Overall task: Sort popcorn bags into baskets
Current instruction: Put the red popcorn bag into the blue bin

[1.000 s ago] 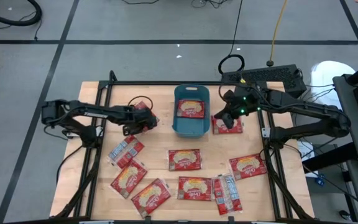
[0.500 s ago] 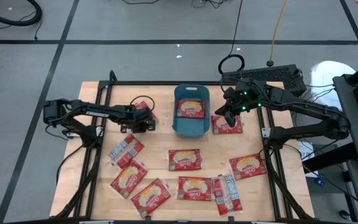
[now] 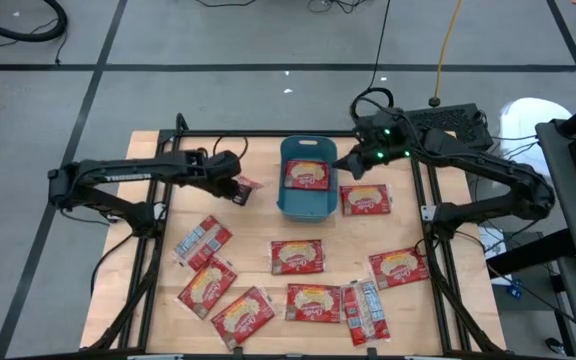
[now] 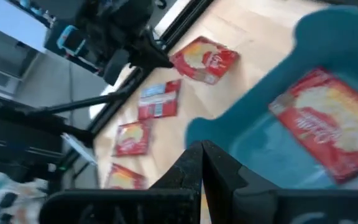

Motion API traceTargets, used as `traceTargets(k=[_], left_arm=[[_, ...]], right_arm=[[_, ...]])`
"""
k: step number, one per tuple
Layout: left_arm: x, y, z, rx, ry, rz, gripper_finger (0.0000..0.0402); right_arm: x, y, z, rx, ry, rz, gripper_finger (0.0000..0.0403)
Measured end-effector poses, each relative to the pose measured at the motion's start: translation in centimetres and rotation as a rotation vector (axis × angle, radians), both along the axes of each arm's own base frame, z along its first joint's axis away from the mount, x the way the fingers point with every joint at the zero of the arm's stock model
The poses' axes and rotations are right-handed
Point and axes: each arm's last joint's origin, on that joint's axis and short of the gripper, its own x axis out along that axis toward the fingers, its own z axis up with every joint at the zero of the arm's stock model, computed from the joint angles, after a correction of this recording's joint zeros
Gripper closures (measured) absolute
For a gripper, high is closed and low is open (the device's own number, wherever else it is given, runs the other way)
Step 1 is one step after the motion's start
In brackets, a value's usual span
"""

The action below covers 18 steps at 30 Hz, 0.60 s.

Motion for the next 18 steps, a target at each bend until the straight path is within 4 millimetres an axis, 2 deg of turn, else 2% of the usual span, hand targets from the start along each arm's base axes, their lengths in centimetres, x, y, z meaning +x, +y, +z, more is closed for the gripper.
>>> traceTargets(k=[5,11,15,18], left_arm=[[0.4,0.1,3.0,0.123,-0.028,-0.197,0.04],[0.8,0.3,5.6,0.2,-0.091,-0.322,0.0401],[1.0,0.3,6.7,0.247,-0.127,-0.387,0.0401],[1.1,0.2,7.8,0.286,-0.153,-0.458,0.0401]], right_arm=[[3.7,-1.6,0.2,0.129,-0.003,0.014,0.0403],[8.0,-2.8,-0.7,0.345,-0.141,0.075,0.0378],[9.4,-2.5,-0.8,0.355,-0.196,0.084,0.0348],[9.6,-2.1,-0.8,0.343,-0.2,0.039,0.0326]])
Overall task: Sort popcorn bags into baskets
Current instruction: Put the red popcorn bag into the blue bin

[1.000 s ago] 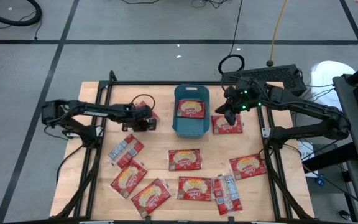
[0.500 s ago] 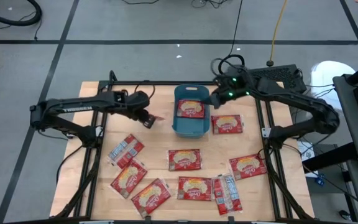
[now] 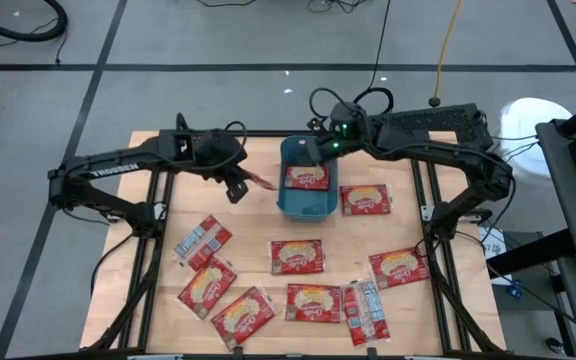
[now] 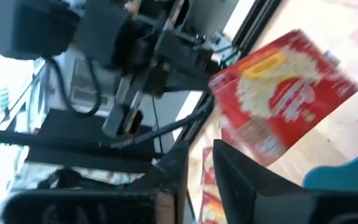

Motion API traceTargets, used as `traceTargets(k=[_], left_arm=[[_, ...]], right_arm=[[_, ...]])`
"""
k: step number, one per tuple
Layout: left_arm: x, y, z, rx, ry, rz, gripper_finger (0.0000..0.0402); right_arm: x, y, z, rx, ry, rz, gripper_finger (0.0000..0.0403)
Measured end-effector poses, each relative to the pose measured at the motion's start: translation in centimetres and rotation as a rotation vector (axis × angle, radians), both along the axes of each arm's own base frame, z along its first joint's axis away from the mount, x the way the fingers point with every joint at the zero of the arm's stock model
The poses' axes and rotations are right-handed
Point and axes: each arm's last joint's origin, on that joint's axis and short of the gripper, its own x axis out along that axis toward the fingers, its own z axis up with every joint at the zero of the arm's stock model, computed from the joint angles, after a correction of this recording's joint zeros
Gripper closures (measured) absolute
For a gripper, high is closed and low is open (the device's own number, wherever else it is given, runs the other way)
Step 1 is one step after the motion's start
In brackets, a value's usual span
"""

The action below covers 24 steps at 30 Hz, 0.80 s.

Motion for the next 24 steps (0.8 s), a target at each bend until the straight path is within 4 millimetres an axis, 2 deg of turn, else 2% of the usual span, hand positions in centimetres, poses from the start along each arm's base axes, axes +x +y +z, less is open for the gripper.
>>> traceTargets(k=[5,10,16,20,24], left_arm=[[0.1,-0.4,2.9,0.115,-0.079,-0.167,0.0401],[0.0,-1.1,5.3,0.31,-0.124,-0.359,0.0401],[0.7,-2.6,7.4,0.51,-0.258,-0.583,0.0401],[1.1,-4.3,8.2,0.678,-0.337,-0.753,0.0401],[1.6,-5.4,9.1,0.74,-0.435,-0.783,0.0401]], right_arm=[[0.3,0.7,0.1,0.015,0.013,-0.067,0.0286],[0.5,1.0,0.1,0.007,0.011,-0.078,0.0243],[-0.3,-0.9,0.3,-0.014,-0.017,-0.058,0.0195],[-0.9,-2.2,0.7,-0.094,-0.083,0.002,0.0163],[-1.4,-2.7,0.7,-0.094,-0.131,0.14,0.0134]])
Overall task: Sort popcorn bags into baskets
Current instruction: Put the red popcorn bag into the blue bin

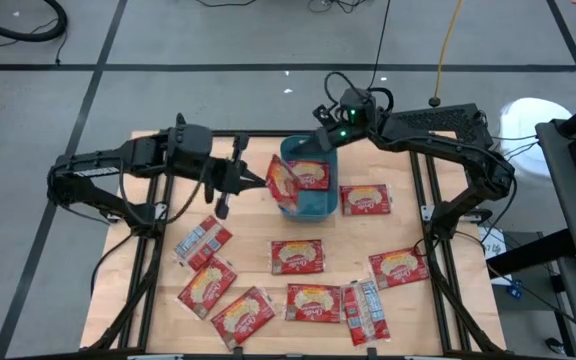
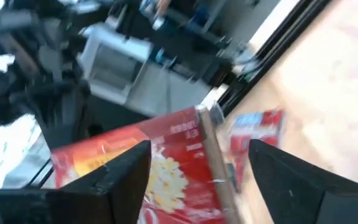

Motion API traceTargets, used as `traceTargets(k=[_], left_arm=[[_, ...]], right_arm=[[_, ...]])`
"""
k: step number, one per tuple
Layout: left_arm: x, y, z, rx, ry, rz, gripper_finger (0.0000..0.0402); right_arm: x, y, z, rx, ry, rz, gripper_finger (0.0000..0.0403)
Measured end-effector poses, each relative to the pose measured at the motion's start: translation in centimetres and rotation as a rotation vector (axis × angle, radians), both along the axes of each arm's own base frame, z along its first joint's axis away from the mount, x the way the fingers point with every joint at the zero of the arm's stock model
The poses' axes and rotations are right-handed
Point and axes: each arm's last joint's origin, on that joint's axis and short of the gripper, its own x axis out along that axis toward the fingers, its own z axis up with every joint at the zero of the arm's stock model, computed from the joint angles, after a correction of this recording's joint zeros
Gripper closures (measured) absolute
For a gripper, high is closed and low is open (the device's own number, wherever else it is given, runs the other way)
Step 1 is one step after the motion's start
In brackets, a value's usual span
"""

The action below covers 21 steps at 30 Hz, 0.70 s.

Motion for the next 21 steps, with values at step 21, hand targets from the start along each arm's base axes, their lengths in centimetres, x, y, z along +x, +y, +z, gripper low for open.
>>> traceTargets(k=[21], left_arm=[[0.8,-2.4,2.0,-0.101,-0.217,-0.019,0.0401]], right_arm=[[1.0,5.8,-2.4,0.222,-0.204,0.287,0.0132]])
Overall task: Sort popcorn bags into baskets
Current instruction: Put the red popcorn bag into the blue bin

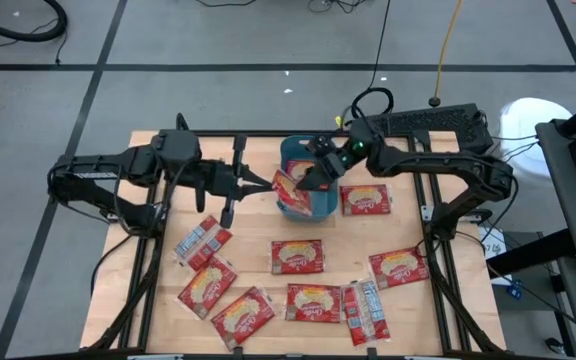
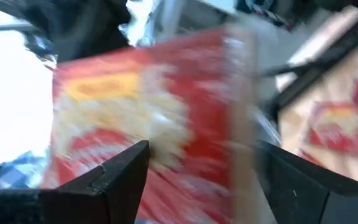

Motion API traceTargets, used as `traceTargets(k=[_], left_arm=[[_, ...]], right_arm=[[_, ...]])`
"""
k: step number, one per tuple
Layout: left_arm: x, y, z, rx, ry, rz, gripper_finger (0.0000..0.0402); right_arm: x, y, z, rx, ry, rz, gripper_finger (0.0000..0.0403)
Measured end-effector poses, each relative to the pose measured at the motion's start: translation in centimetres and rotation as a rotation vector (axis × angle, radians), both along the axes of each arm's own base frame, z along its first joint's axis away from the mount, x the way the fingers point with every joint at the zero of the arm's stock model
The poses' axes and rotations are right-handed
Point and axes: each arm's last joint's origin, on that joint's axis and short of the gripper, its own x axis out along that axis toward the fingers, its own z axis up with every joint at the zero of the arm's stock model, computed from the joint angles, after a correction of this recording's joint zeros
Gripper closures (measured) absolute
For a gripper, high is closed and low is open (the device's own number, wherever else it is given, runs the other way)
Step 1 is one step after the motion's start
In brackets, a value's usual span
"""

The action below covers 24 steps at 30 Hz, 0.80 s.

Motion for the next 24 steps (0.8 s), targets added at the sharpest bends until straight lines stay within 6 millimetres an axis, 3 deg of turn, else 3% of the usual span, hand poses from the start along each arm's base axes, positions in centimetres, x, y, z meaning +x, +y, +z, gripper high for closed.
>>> traceTargets(k=[8,16,24], left_arm=[[0.1,0.2,0.2,-0.01,-0.02,0.022,0.0401],[-0.1,0.4,0.4,-0.01,-0.03,0.041,0.0401],[-0.6,0.7,0.5,-0.121,-0.017,0.134,0.0396]], right_arm=[[-0.7,1.4,3.0,0.136,-0.223,-0.002,0.0148],[-0.7,2.1,3.4,0.193,-0.247,-0.004,0.0192],[-0.7,1.0,3.1,0.174,-0.234,-0.059,0.0274]])
